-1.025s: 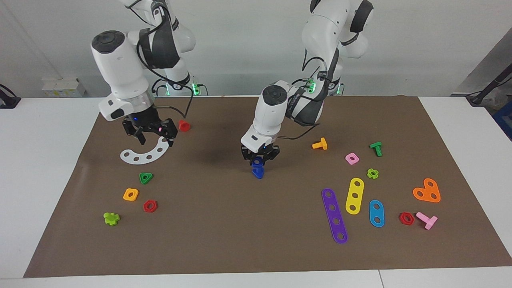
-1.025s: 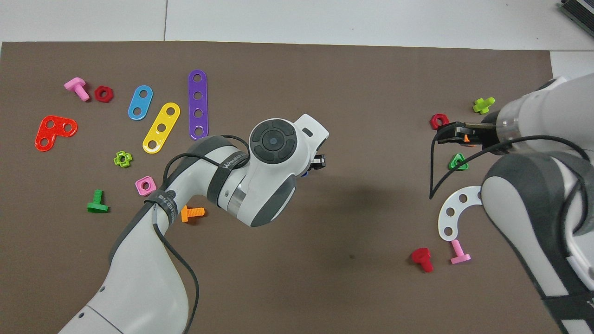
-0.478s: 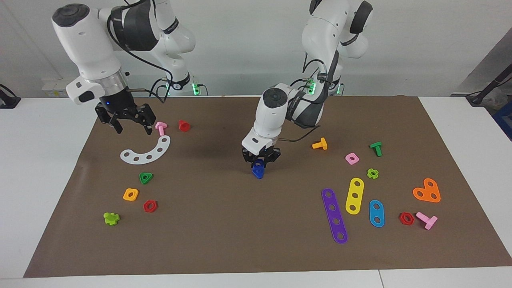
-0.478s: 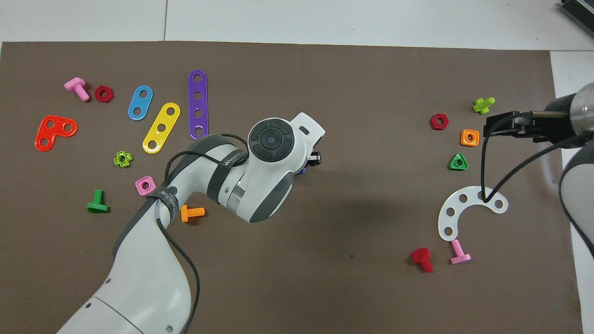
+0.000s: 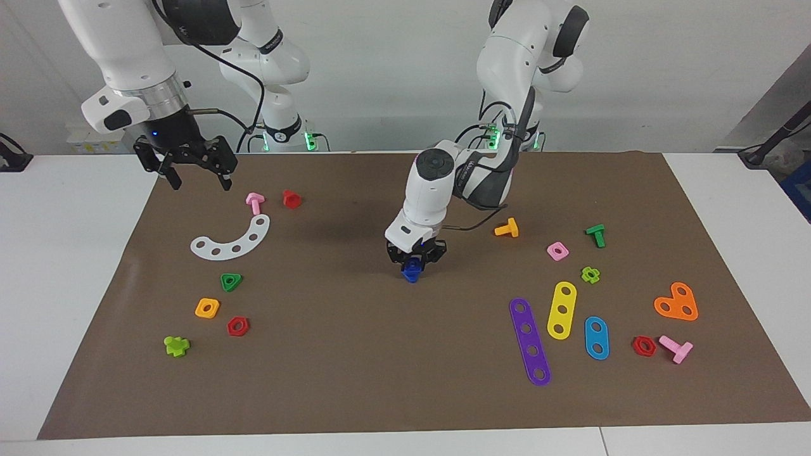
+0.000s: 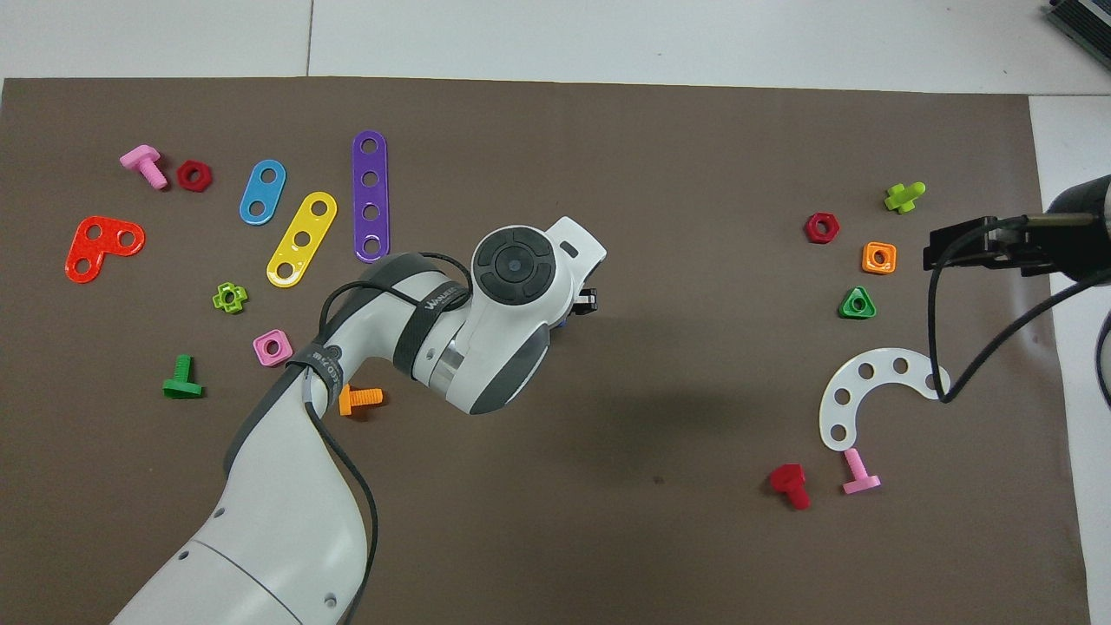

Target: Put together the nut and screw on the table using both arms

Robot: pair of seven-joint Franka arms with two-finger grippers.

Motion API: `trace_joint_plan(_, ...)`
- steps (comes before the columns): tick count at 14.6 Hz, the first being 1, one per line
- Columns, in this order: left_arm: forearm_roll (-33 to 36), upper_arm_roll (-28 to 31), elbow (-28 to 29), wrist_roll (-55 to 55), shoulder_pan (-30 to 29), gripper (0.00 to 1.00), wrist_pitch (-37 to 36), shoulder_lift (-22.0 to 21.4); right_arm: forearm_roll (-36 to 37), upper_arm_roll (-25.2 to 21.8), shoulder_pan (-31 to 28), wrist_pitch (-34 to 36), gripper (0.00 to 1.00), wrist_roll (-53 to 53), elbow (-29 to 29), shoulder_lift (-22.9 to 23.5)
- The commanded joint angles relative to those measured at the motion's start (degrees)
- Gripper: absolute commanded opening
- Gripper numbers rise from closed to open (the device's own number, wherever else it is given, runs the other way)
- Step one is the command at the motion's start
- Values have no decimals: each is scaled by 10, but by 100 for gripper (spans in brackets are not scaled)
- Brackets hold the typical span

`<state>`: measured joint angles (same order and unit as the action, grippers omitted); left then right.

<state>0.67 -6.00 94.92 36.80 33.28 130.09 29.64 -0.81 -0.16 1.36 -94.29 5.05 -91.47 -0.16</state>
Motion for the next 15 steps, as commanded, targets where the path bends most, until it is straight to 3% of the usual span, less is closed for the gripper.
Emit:
trace_joint_plan(1,25,4,9,0,6,54,21,-1,3,3,-9,10,100,-23,-23,-20)
trace_joint_plan(4,26,5,6,0,6,94,14,-1,4,3,-9,10,100,-26,-23,-20)
trace_joint_plan(5,26,5,5,0,6,98,11,-1,4,3,-9,10,100,-26,-23,-20)
trace_joint_plan(7,26,6,-7,0,1,99,-8,-2,4,3,-9,10,100,-22,-23,-20)
trace_joint_plan(10,28,6,-83,-3,-19,99,-104,12,1,4,-9,9,100,-21,-22,-20)
trace_joint_plan(13,34,6,-138,-15,-84,99,-170,5,0,5,-7,10,100,-21,-23,-20)
trace_joint_plan(15,28,0,-140,-56,-138,99,-184,-31,-1,5,-4,9,100,-21,-22,-20)
